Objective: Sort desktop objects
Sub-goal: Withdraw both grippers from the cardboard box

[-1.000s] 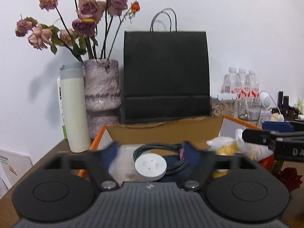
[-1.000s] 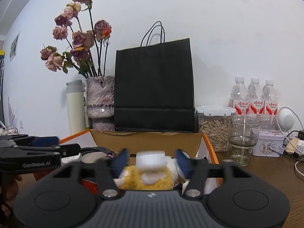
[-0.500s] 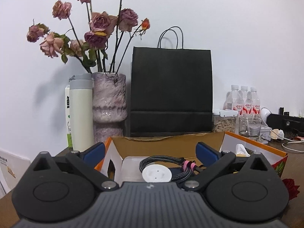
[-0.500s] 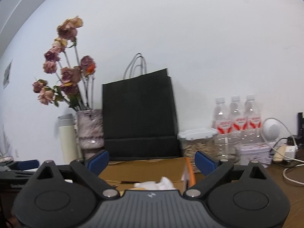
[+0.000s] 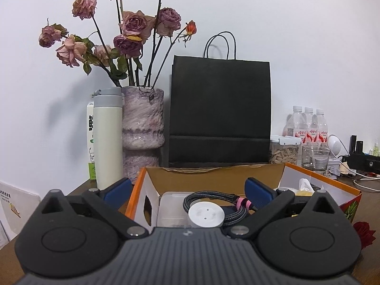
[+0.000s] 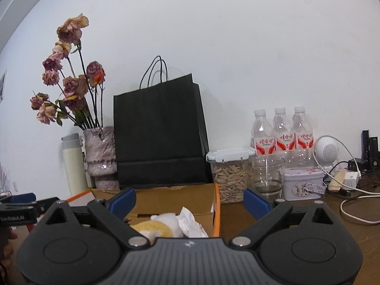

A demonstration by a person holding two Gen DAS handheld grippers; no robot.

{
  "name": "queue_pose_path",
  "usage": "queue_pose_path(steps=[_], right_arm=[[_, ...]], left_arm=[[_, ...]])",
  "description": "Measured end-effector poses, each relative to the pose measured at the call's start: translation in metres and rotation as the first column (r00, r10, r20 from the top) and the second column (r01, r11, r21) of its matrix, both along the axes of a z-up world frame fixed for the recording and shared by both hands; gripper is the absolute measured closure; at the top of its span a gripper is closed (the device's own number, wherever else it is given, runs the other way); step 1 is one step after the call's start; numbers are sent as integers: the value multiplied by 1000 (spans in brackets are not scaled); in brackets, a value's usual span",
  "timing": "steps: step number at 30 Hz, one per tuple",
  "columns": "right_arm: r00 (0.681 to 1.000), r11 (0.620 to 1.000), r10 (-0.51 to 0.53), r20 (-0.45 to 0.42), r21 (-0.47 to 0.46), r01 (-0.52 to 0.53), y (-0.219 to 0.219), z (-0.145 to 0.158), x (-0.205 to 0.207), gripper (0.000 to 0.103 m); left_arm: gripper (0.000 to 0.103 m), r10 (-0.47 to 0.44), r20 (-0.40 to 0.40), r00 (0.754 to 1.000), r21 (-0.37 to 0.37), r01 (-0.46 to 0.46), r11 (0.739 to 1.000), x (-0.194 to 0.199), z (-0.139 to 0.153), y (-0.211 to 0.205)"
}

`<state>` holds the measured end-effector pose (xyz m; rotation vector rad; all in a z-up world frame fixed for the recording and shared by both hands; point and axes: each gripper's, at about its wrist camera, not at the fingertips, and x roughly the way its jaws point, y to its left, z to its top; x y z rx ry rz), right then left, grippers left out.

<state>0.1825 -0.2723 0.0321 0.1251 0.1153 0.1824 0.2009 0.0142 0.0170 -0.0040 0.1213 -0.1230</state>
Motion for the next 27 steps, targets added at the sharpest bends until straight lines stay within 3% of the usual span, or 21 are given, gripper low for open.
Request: queue_pose_path(steps=[13, 23, 27], right_arm=[[994, 997, 16, -104, -75, -24, 5, -3, -14, 6], [971, 984, 48, -233, -156, -86, 15, -11, -21, 6], [959, 979, 52, -277, -175, -104, 18, -14, -21, 7]], left_arm=[[0, 6, -6, 1000, 7, -6, 1000, -10, 1, 5], [0, 5, -82, 997, 33, -2, 999, -25, 0, 6], [0, 28, -165, 986, 57, -19, 998, -24, -2, 7]])
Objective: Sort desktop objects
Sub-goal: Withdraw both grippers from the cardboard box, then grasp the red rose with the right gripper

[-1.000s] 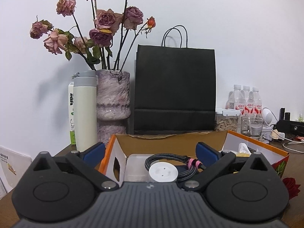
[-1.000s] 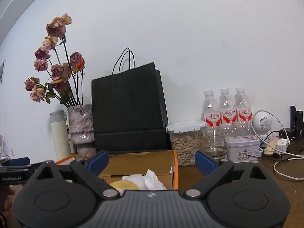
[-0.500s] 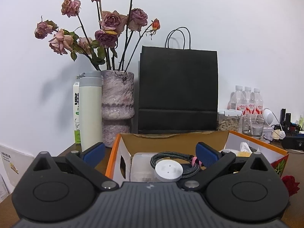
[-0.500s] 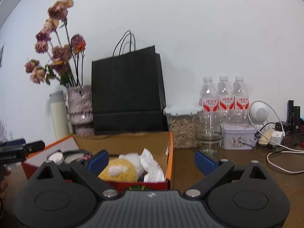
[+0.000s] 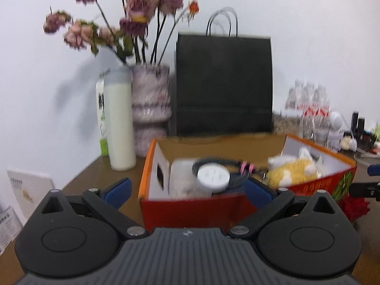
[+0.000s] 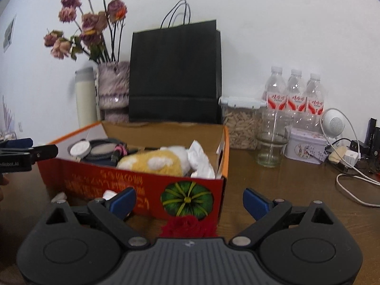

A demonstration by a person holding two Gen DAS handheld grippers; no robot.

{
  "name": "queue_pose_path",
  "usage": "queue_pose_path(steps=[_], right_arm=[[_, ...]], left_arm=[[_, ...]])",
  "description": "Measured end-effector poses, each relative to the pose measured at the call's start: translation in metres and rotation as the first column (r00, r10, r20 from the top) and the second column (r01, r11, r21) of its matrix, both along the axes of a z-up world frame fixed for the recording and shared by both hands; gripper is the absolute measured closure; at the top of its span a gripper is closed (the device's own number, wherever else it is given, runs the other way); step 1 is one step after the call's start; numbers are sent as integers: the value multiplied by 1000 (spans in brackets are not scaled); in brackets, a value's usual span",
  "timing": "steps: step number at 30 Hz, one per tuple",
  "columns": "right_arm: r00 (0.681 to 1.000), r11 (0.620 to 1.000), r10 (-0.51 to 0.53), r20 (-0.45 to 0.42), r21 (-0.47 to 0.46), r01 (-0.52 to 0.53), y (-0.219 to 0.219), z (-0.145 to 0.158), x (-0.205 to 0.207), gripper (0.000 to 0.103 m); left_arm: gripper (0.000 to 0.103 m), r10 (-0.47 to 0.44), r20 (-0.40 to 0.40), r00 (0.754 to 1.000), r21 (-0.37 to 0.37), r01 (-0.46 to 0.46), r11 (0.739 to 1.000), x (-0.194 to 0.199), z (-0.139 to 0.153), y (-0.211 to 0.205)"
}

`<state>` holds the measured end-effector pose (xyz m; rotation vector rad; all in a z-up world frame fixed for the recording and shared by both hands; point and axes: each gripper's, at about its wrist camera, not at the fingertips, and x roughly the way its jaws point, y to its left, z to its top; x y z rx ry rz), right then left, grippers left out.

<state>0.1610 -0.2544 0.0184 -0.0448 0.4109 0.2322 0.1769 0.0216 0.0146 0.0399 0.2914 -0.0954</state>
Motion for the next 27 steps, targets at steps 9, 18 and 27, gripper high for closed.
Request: queue_pose_path(steps=[9, 18, 27], right_arm=[[997, 999, 27, -72, -34, -30, 6, -5, 4, 12], [990, 999, 27, -142, -37, -32, 5, -13, 11, 21], [981, 998, 55, -187, -17, -59, 4, -16, 16, 50]], left_arm=[[0, 0, -179, 984, -9, -2, 1000, 1, -10, 8], [0, -2, -263, 965, -7, 0, 1000, 7, -16, 8], [0, 0, -322, 947, -5, -2, 1000, 14, -21, 8]])
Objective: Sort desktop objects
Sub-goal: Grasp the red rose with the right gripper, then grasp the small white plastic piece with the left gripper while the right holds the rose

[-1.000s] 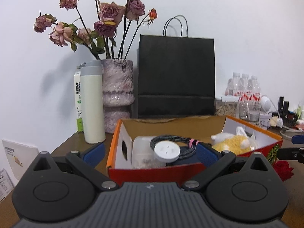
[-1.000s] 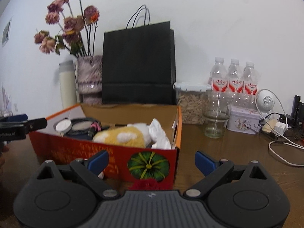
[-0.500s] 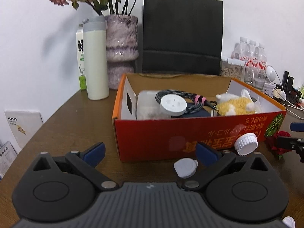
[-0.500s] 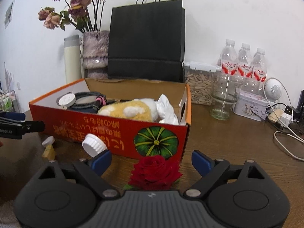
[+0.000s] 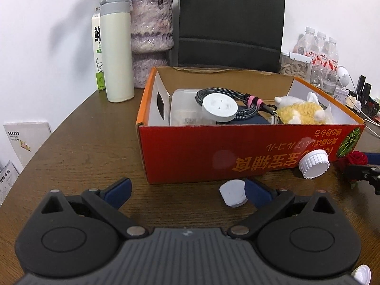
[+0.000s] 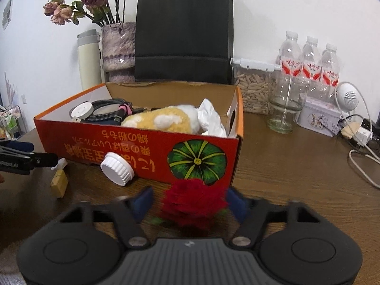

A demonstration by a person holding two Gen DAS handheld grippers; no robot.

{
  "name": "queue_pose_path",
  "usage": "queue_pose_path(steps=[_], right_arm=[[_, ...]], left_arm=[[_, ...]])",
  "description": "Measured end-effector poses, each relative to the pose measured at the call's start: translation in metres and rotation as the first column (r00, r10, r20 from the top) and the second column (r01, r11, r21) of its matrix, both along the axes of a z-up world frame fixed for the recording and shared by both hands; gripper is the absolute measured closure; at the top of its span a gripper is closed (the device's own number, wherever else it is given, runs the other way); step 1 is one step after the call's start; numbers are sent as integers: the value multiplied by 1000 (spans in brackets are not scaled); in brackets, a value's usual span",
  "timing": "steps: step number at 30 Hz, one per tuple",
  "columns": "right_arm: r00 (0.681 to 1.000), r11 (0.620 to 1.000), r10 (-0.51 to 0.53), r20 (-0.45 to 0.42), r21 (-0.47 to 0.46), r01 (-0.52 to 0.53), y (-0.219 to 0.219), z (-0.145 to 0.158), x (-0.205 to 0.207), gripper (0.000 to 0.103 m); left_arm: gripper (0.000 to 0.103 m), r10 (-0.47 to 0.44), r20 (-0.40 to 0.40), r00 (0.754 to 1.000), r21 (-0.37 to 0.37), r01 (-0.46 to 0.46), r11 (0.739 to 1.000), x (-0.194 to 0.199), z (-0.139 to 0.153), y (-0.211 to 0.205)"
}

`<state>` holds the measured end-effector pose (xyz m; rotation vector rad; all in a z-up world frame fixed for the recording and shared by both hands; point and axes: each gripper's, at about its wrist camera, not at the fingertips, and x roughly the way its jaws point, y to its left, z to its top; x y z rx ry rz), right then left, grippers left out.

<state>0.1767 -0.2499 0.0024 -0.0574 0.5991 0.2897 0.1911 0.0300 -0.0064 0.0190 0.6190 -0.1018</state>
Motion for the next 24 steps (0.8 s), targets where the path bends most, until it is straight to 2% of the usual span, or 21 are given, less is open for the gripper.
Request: queue_pose_path(steps=[4, 5, 8, 14, 24], right_arm=[[1000, 1000, 13, 8, 7, -14, 1, 0, -2, 58], [1000, 1000, 18, 9, 11, -18, 0, 1, -2, 63], [1000, 999, 23, 13, 25, -23, -1, 1, -3, 67], [999, 998, 35, 35, 56, -37, -7, 4, -5, 71], [995, 993, -20, 94, 116, 9, -31, 10, -21, 72]], left_arm=[[0, 0, -13, 1000, 0, 0, 1000, 2, -1, 0], [0, 0, -16, 1000, -1, 0, 1000, 2, -2, 0], [0, 2, -21, 1000, -1, -2, 1000, 3, -2, 0], [0, 0, -33, 999, -5, -1, 1000, 4, -3, 0], [0, 0, -27, 1000, -6, 0, 1000, 4, -2, 1]])
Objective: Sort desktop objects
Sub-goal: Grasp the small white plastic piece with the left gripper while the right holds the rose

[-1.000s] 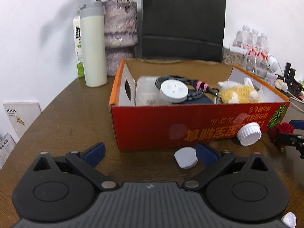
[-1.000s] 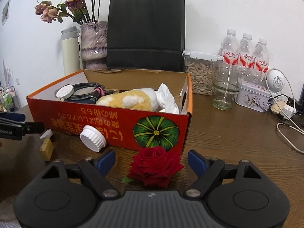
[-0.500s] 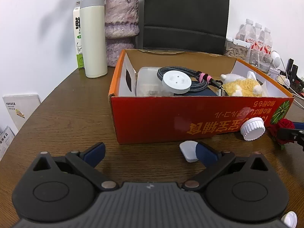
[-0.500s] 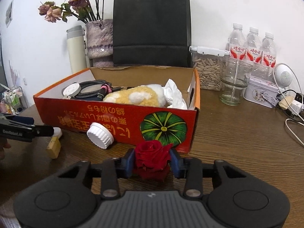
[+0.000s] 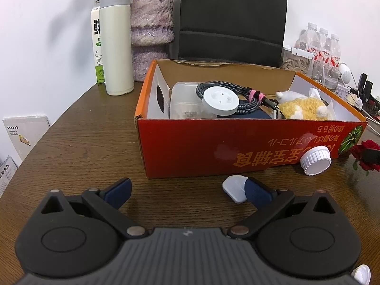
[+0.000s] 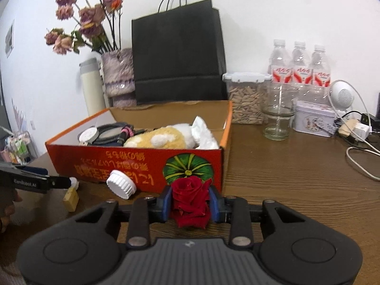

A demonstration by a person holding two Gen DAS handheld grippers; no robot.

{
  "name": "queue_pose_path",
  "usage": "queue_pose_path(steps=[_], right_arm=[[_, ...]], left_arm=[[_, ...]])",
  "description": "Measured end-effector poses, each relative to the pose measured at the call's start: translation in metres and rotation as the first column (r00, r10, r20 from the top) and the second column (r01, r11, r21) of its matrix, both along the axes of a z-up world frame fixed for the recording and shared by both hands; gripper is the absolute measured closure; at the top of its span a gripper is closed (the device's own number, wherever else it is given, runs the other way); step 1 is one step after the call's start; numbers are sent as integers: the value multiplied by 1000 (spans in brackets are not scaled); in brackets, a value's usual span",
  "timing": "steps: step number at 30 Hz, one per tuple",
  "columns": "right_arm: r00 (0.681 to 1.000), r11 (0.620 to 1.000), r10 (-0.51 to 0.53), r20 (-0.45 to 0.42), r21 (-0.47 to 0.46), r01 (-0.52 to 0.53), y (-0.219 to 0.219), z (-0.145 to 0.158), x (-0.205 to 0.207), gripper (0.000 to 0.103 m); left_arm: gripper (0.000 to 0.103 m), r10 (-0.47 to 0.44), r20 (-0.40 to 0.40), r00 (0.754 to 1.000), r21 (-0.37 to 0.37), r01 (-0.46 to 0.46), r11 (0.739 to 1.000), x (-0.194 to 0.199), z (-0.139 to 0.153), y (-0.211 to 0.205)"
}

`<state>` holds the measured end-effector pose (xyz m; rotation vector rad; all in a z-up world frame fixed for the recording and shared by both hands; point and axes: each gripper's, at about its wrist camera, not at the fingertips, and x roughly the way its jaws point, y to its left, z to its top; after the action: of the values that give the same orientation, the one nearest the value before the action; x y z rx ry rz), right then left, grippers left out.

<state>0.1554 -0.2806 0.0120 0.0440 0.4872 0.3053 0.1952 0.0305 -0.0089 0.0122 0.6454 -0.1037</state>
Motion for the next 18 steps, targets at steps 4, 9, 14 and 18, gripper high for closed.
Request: queue_pose_path(steps=[4, 9, 14, 18], right_arm=[[1000, 1000, -8, -6, -3, 8, -2, -1, -3, 72], [1000, 1000, 4, -1, -15, -4, 2, -1, -5, 72], [1000, 1000, 9, -10, -26, -9, 5, -2, -4, 72], [1000, 999, 11, -16, -30, -12, 6, -2, -3, 72]], left_arm=[[0, 3, 13, 1000, 0, -3, 1000, -2, 1, -1], [0, 2, 17, 1000, 2, -2, 1000, -2, 2, -4], [0, -36, -4, 999, 2, 36, 999, 0, 0, -11], [5, -43, -35, 998, 6, 43, 999, 4, -3, -17]])
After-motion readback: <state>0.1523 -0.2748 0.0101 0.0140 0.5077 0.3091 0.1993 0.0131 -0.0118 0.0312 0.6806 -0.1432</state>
